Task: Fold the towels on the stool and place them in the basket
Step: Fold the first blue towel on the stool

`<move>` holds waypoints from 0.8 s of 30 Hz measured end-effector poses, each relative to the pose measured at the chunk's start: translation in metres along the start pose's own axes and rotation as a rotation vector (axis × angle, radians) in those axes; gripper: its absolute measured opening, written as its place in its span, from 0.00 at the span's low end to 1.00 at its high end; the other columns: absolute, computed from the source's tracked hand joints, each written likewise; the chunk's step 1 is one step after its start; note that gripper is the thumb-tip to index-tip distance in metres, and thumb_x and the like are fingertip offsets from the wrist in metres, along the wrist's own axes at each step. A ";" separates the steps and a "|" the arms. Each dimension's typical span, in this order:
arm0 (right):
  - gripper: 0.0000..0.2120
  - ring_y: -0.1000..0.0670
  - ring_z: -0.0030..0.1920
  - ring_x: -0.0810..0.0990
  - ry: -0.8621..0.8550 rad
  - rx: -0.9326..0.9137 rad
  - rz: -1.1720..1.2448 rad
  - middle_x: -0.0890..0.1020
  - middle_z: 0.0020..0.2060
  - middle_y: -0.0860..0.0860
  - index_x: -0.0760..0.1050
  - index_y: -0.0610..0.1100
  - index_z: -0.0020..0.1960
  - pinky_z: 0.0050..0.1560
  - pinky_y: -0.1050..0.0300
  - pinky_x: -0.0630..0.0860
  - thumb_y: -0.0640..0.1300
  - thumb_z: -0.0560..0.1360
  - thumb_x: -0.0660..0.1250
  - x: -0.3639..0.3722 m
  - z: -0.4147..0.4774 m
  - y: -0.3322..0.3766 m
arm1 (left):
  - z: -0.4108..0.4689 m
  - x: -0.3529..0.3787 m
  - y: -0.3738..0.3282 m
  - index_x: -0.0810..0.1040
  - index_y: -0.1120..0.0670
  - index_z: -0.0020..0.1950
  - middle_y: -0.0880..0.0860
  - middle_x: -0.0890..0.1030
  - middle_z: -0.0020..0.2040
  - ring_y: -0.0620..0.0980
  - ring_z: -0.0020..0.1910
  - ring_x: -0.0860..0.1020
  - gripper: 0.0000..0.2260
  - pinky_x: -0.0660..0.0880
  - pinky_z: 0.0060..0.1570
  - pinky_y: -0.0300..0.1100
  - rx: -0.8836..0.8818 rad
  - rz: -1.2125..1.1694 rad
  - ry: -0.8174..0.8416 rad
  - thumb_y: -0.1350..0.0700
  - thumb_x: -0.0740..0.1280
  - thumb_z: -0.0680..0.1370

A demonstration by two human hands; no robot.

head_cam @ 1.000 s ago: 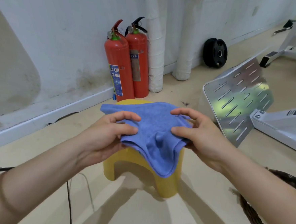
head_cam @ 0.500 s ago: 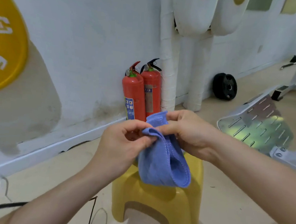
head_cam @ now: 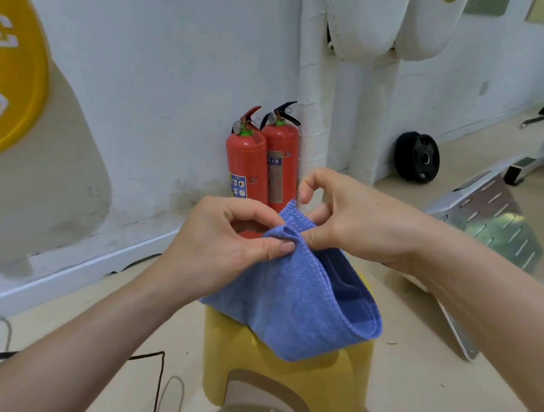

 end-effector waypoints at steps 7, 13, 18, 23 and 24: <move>0.19 0.48 0.34 0.76 -0.002 -0.038 -0.016 0.82 0.39 0.39 0.65 0.45 0.50 0.39 0.46 0.75 0.29 0.68 0.69 -0.002 0.003 -0.005 | 0.004 -0.001 -0.002 0.84 0.47 0.40 0.45 0.85 0.39 0.43 0.40 0.83 0.13 0.79 0.47 0.38 0.022 0.001 -0.204 0.65 0.77 0.66; 0.14 0.51 0.33 0.74 0.043 0.040 -0.354 0.82 0.39 0.44 0.70 0.51 0.46 0.38 0.48 0.77 0.34 0.68 0.66 -0.017 -0.001 -0.013 | 0.011 -0.023 -0.001 0.83 0.44 0.42 0.42 0.85 0.41 0.42 0.44 0.83 0.14 0.77 0.50 0.38 0.020 0.032 -0.315 0.64 0.74 0.69; 0.13 0.55 0.29 0.73 -0.014 0.071 -0.161 0.78 0.34 0.48 0.75 0.45 0.46 0.30 0.62 0.72 0.29 0.71 0.63 -0.037 -0.005 -0.006 | 0.013 -0.028 0.005 0.81 0.50 0.39 0.44 0.83 0.36 0.41 0.38 0.80 0.09 0.76 0.43 0.32 -0.041 -0.078 -0.278 0.65 0.72 0.72; 0.16 0.55 0.30 0.74 -0.040 0.046 0.227 0.77 0.37 0.45 0.79 0.42 0.43 0.28 0.62 0.77 0.26 0.74 0.58 -0.053 -0.010 0.006 | 0.011 -0.028 -0.003 0.83 0.49 0.38 0.45 0.83 0.36 0.41 0.38 0.80 0.03 0.76 0.40 0.33 -0.023 -0.302 -0.295 0.56 0.70 0.71; 0.17 0.55 0.29 0.74 -0.060 0.023 0.299 0.78 0.36 0.46 0.80 0.42 0.43 0.28 0.62 0.78 0.26 0.75 0.57 -0.054 -0.010 0.010 | 0.011 -0.029 -0.008 0.84 0.48 0.38 0.45 0.83 0.37 0.42 0.38 0.80 0.03 0.77 0.40 0.34 -0.007 -0.345 -0.303 0.55 0.71 0.70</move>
Point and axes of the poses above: each hand's wrist, its own z-axis towards the middle knuckle, its own x-axis out of the palm, y = z × x, the point moved 2 cm from there along z, towards the middle knuckle
